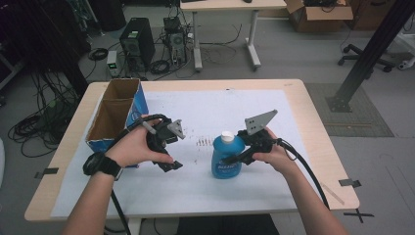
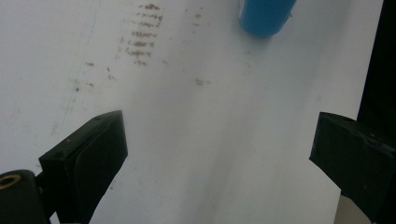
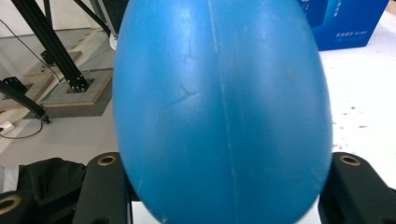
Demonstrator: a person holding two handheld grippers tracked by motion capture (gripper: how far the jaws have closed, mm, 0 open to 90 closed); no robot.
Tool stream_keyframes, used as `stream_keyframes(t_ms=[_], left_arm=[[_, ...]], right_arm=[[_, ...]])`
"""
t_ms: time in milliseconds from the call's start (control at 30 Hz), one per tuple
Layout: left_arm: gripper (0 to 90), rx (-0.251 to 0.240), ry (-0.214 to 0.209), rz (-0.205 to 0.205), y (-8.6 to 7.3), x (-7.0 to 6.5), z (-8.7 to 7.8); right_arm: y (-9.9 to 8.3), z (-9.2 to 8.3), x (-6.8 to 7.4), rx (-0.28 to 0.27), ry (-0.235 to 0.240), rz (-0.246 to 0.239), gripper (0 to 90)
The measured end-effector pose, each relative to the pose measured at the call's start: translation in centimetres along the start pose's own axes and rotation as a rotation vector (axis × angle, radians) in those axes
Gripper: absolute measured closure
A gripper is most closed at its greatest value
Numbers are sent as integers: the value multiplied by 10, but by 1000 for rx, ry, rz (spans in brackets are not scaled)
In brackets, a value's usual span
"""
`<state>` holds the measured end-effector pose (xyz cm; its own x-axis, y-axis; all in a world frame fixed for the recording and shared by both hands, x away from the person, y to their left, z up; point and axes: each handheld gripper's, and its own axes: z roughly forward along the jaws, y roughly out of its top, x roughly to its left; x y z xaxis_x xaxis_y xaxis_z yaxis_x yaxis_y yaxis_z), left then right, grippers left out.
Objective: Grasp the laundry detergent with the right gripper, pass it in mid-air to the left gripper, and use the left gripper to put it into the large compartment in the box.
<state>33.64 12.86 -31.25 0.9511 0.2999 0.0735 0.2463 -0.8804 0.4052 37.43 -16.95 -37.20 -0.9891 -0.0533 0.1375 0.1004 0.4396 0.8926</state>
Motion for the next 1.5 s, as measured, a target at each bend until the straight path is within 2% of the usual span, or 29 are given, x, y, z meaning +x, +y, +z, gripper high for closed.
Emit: stream_keyframes(t_ms=[333,533,767,800,1167,1500], left_arm=[[43,-31,15,16,15,-1,-23],[43,-75,24,31,30,0,-50],[42,-111,23,36,40,-2,-67],[43,-114,26,49,43,-3,-71],[42,-131,20,66,52,-11,-83],[42,-80,17,101,65,-14,-81]], right_arm=[[27,-6,-1,28,-7,-24,421],[45,-3,-1,46,-7,-41,422],[62,5,-1,84,1,-47,423],[65,8,-1,91,3,-48,423],[90,34,3,144,39,-70,424],[97,52,4,153,59,-75,425]])
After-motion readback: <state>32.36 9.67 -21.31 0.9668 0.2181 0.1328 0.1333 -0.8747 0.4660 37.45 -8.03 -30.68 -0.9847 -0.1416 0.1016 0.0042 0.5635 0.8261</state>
